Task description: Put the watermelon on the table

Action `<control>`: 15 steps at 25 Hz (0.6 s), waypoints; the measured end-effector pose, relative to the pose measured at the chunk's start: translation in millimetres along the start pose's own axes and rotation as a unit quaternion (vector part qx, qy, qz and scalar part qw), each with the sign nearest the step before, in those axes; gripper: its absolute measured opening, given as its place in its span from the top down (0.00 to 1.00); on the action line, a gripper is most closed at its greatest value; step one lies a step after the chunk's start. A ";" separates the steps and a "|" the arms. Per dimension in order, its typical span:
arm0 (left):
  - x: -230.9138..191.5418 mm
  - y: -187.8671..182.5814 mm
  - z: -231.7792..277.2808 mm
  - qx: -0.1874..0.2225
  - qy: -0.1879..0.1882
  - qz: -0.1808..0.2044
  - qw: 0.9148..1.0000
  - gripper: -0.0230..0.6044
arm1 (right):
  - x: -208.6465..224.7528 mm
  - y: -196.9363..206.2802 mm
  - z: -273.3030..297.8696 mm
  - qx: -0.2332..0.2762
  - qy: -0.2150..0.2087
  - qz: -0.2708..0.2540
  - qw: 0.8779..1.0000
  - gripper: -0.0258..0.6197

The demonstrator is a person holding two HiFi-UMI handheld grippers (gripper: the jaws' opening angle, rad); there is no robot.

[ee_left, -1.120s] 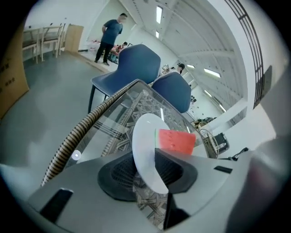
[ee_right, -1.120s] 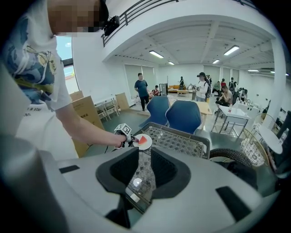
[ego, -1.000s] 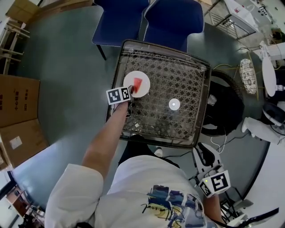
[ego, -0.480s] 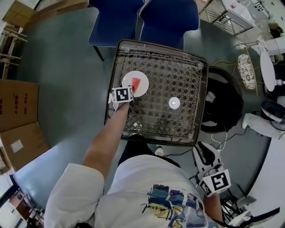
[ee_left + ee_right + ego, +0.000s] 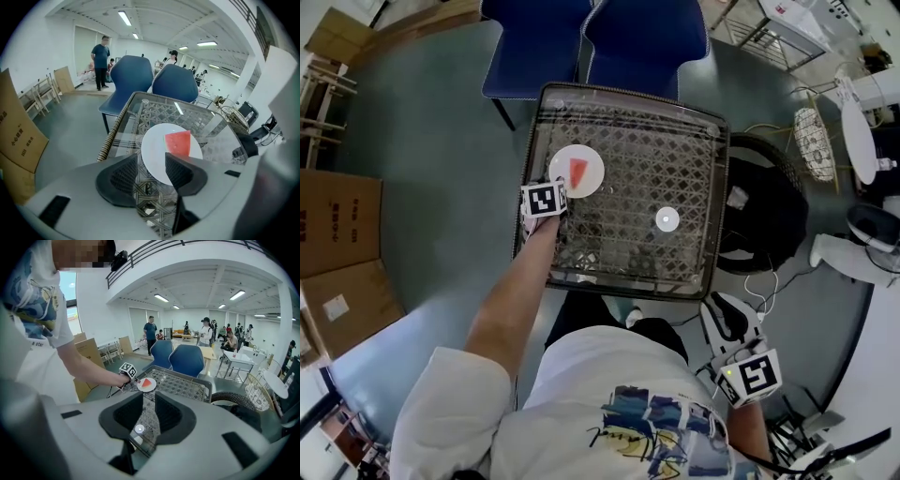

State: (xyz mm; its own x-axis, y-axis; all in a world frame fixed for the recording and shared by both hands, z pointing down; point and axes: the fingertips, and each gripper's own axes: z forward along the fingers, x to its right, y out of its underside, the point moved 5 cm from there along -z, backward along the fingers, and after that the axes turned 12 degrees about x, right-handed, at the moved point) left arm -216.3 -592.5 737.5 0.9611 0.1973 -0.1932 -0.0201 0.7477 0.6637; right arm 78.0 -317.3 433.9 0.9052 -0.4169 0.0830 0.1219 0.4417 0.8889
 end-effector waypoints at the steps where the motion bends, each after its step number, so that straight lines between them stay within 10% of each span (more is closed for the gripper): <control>1: 0.4 -2.8 -8.2 0.008 0.002 0.006 1.000 0.68 | 0.4 0.5 -1.2 0.005 -0.005 -0.003 1.000 0.85; 8: 33.9 -1.6 -112.7 0.080 0.078 -0.005 0.994 0.68 | 0.8 6.3 -21.7 0.046 -0.066 -0.036 0.996 0.85; 12: 68.7 8.8 -202.0 0.135 0.113 -0.025 0.984 0.95 | -5.2 12.5 -47.5 0.071 -0.124 -0.062 0.988 0.90; 15: 112.4 28.4 -266.6 0.165 0.129 -0.021 0.978 0.95 | 0.0 28.6 -74.7 0.079 -0.163 -0.085 0.980 0.94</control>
State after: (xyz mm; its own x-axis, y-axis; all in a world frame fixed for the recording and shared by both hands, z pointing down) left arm -182.2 -380.0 542.0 0.8573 0.3556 -0.3722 0.1481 0.5220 0.8400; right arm 111.8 -245.3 425.6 0.6957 -0.7170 0.0437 0.1718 0.2252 0.9591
